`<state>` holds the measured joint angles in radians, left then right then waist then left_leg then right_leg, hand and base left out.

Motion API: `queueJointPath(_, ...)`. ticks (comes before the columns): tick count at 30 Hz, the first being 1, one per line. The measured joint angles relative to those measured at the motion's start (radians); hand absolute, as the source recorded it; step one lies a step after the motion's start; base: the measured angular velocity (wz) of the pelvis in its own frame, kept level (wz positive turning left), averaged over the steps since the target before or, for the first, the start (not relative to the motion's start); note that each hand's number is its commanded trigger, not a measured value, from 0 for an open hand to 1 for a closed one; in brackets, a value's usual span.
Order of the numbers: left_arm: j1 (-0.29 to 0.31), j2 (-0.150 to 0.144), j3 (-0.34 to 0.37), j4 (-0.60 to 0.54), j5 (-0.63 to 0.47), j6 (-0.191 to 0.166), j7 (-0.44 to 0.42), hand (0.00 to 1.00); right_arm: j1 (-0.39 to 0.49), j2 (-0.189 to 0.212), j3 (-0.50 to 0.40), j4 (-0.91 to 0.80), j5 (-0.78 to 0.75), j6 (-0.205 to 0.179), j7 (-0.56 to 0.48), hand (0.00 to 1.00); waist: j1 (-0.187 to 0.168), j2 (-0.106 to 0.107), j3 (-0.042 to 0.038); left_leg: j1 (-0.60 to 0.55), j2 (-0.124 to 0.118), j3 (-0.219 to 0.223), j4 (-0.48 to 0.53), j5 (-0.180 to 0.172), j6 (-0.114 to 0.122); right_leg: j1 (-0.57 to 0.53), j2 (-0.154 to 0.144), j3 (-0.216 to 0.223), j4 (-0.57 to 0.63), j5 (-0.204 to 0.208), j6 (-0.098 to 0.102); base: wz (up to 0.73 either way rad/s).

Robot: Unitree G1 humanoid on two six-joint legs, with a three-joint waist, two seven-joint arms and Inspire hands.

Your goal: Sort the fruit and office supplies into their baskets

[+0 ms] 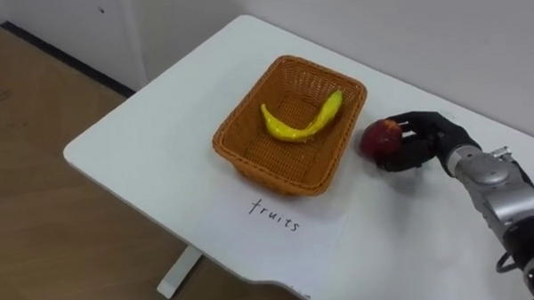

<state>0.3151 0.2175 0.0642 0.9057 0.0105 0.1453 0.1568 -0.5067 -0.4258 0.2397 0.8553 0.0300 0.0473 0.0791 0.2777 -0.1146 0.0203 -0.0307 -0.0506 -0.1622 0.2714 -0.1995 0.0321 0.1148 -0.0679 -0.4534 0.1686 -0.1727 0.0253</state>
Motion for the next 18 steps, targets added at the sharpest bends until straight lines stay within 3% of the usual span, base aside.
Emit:
queueJointPath(4,0.002,0.0,0.018,-0.004,0.0,0.0,0.014,0.0,0.069,0.0,-0.034,-0.094,-0.037,0.012,-0.026,1.0,-0.009,0.01,-0.0091,0.006,0.003,0.014,-0.003,0.0,0.001,-0.002,-0.001,0.012,0.0,0.0,0.0,-0.08)
queueJointPath(6,0.01,-0.002,0.036,-0.001,-0.003,0.0,0.025,0.0,0.095,-0.001,-0.043,-0.159,-0.04,0.035,-0.033,1.0,-0.04,0.024,-0.0208,0.015,0.003,0.02,-0.004,0.002,0.003,0.002,-0.003,0.016,0.0,0.0,0.0,-0.04)
queueJointPath(9,0.016,-0.009,0.07,0.0,-0.008,0.0,0.037,0.0,0.137,-0.001,-0.092,-0.252,-0.078,0.041,-0.049,1.0,-0.072,0.04,-0.0282,0.046,0.003,0.031,-0.034,0.004,0.005,0.024,-0.004,0.033,0.0,0.0,0.0,-0.1)
queueJointPath(14,0.016,-0.023,0.099,0.0,-0.019,0.0,0.037,0.0,0.158,-0.002,-0.147,-0.379,-0.101,0.05,-0.083,1.0,-0.11,0.04,-0.0299,0.078,0.005,0.048,-0.049,0.004,0.005,0.043,-0.003,0.044,0.001,-0.001,0.002,-0.13)
queueJointPath(18,0.003,-0.035,0.099,-0.013,-0.021,0.0,0.037,0.0,0.158,-0.005,-0.158,-0.442,-0.121,0.057,-0.1,1.0,-0.121,0.034,-0.0298,0.088,0.004,0.055,-0.049,0.004,0.006,0.045,-0.003,0.069,0.003,-0.001,0.002,-0.11)
